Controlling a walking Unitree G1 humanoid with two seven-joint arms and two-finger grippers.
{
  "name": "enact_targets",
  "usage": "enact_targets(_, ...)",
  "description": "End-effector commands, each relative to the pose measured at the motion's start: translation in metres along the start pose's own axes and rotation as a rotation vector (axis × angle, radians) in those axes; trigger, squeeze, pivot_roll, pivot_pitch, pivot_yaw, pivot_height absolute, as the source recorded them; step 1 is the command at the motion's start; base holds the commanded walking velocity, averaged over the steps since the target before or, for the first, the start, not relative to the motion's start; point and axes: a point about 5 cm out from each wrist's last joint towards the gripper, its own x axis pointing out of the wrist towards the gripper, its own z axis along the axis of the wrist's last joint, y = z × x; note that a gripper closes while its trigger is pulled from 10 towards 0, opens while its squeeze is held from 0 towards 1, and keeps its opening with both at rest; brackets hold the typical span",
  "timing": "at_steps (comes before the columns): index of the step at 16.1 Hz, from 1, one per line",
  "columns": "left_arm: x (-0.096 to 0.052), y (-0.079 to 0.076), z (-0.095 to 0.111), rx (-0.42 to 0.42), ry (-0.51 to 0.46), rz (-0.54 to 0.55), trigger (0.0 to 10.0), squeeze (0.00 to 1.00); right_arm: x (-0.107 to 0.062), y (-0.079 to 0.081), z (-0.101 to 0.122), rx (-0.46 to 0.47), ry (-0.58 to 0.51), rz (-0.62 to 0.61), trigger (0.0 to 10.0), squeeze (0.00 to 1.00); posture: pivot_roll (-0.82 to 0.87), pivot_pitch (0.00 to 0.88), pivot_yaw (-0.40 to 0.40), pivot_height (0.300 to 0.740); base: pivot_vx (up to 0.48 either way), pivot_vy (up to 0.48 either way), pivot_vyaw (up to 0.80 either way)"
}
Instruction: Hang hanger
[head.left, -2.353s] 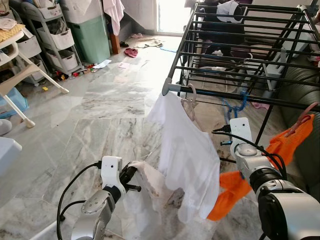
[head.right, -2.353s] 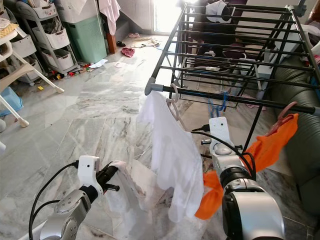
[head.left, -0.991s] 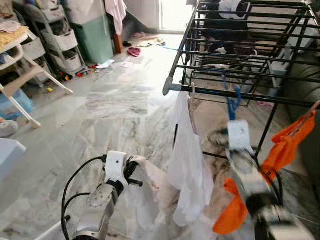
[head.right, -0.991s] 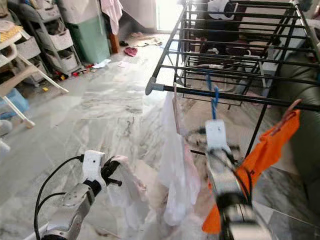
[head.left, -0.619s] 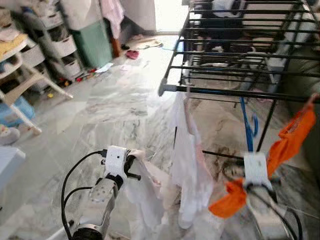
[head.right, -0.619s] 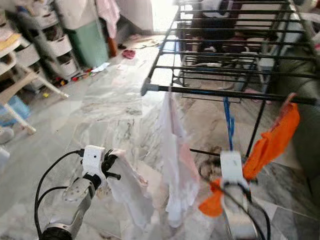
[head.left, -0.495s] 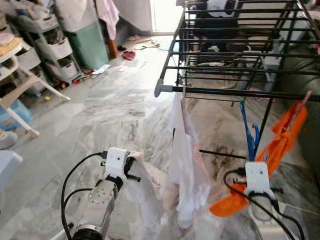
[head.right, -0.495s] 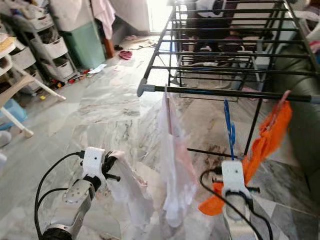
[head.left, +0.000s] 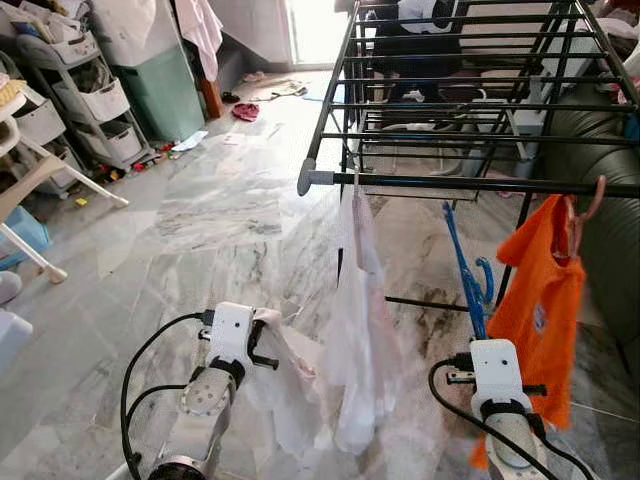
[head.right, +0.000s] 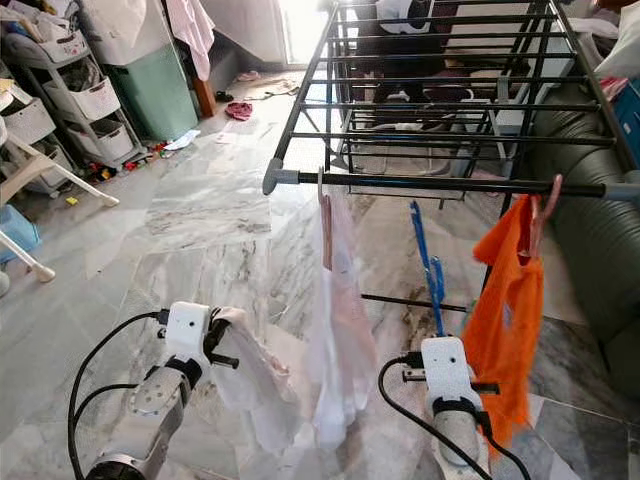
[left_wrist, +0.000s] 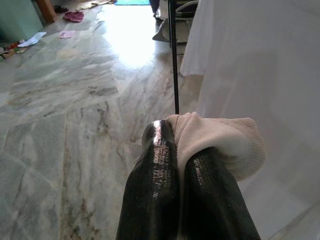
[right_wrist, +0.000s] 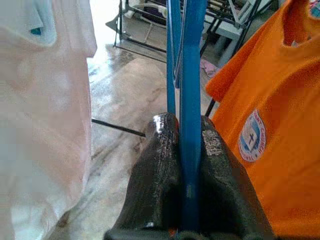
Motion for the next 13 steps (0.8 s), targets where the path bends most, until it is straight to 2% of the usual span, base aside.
enact_targets(1, 0.001, 0.004, 0.003, 0.018, -0.014, 0.026, 10.0, 0.0, 0.003, 0.0, 0.009, 0.009, -0.023, 0.01, 10.0, 0.0, -0.25, 0.0, 0.084, 0.74, 0.0, 0.0, 0.0)
enact_targets(7, 0.002, 0.015, 0.006, 0.03, -0.009, 0.042, 10.0, 0.0, 0.006, 0.01, 0.02, 0.031, -0.04, 0.028, 10.0, 0.0, -0.25, 0.0, 0.077, 0.74, 0.0, 0.0, 0.0)
enact_targets(10, -0.001, 0.016, 0.003, 0.02, -0.001, 0.05, 10.0, 0.0, 0.009, 0.006, 0.021, 0.035, -0.038, 0.022, 10.0, 0.0, -0.22, 0.0, 0.065, 0.74, -0.266, 0.0, 0.0)
enact_targets(13, -0.002, 0.019, 0.007, 0.012, -0.014, 0.053, 10.0, 0.0, 0.015, 0.011, 0.022, 0.046, -0.026, 0.029, 10.0, 0.0, -0.21, 0.0, 0.056, 0.74, -0.268, 0.0, 0.0)
